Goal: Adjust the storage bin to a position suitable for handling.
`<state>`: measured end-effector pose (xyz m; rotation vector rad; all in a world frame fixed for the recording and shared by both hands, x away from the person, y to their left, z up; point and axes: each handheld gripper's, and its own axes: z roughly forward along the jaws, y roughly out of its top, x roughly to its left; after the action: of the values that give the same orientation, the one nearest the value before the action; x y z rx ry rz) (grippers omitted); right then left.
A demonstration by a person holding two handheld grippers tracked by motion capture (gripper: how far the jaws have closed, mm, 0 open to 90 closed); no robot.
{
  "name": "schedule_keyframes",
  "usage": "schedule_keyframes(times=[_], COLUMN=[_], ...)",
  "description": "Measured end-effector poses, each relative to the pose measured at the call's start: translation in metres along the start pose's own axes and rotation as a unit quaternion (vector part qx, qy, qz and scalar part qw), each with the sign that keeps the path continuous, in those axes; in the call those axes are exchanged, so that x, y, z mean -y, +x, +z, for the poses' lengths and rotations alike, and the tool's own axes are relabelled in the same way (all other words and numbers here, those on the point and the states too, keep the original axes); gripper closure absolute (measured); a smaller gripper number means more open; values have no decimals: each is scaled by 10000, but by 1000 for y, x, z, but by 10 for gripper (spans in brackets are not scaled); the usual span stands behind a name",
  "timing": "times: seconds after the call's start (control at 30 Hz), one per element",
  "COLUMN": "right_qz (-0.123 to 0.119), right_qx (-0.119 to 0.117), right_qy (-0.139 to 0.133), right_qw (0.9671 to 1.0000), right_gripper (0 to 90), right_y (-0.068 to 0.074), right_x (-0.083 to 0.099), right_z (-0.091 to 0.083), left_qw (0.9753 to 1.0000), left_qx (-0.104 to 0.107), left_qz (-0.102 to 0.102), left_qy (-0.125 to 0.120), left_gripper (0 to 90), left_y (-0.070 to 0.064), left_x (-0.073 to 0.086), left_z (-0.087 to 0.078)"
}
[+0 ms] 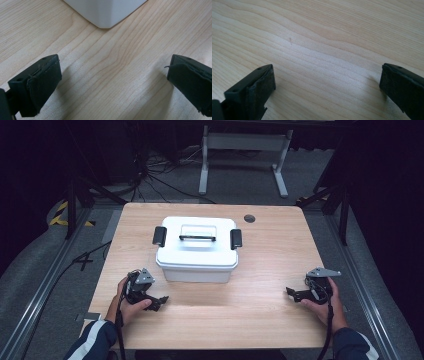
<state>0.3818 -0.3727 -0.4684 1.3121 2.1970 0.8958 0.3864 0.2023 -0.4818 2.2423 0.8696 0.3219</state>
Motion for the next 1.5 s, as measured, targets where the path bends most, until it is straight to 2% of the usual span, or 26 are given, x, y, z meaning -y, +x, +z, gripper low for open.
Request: schedule_keyframes(times=[0.17, 0.23, 0.27, 0.3, 0.4, 0.5, 0.53, 0.63, 0.73, 1.0, 1.23, 1.33, 1.4, 1.5], right_qz=[-44, -110, -168, -234, -331, -480, -455, -571, -750, -1318, -1693, -1859, -2028, -2119], right_qx=[-39, -85, -170, -245, -317, -512, -657, -737, -921, -1104, -1156, -1136, -1131, -1180], right_qy=[35, 17, -61, -87, -29, -10, 19, -34, -145, -217, -348, -357, -294, -294], right_qw=[10000, 9999, 9997, 9994, 9989, 9975, 9968, 9956, 9928, 9849, 9781, 9753, 9722, 9697], right_gripper=[8, 102, 186, 224, 210, 245, 243, 262, 291, 319, 348, 371, 389, 399], right_y=[0, 2, 3, 5, 9, 14, 15, 18, 24, 40, 48, 52, 57, 64], right_x=[-2, -3, -4, -5, -7, -11, -14, -22, -36, -70, -106, -120, -132, -146], right_z=[1, 0, -1, -1, -1, -1, -2, -5, -12, -27, -46, -53, -56, -59], left_qw=[10000, 10000, 10000, 10000, 10000, 10000, 10000, 10000, 10000, 10000, 10000, 10000, 10000, 10000], left_qx=[-22, -49, -41, -39, -34, -16, -5, 2, 18, 4, 2, 2, 1, 1], left_qz=[-20, -22, -30, -31, -7, 43, 26, 44, 23, 45, 43, 39, 44, 44], left_qy=[-4, -8, 1, 2, -5, -3, -4, -7, 8, -1, -4, -5, -6, -7], left_gripper=[1, 4, 3, 3, 1, 0, 0, 0, 0, 0, 0, 0, 0, 0], left_y=[-1, -1, -1, -1, 0, 1, 0, 1, 0, 1, 1, 1, 1, 1], left_x=[1, 2, 2, 2, 1, 1, 1, 1, 1, 1, 1, 1, 1, 1], left_z=[-1, -1, -2, -2, -1, -1, -1, -1, -1, -1, -1, -1, -1, -1])
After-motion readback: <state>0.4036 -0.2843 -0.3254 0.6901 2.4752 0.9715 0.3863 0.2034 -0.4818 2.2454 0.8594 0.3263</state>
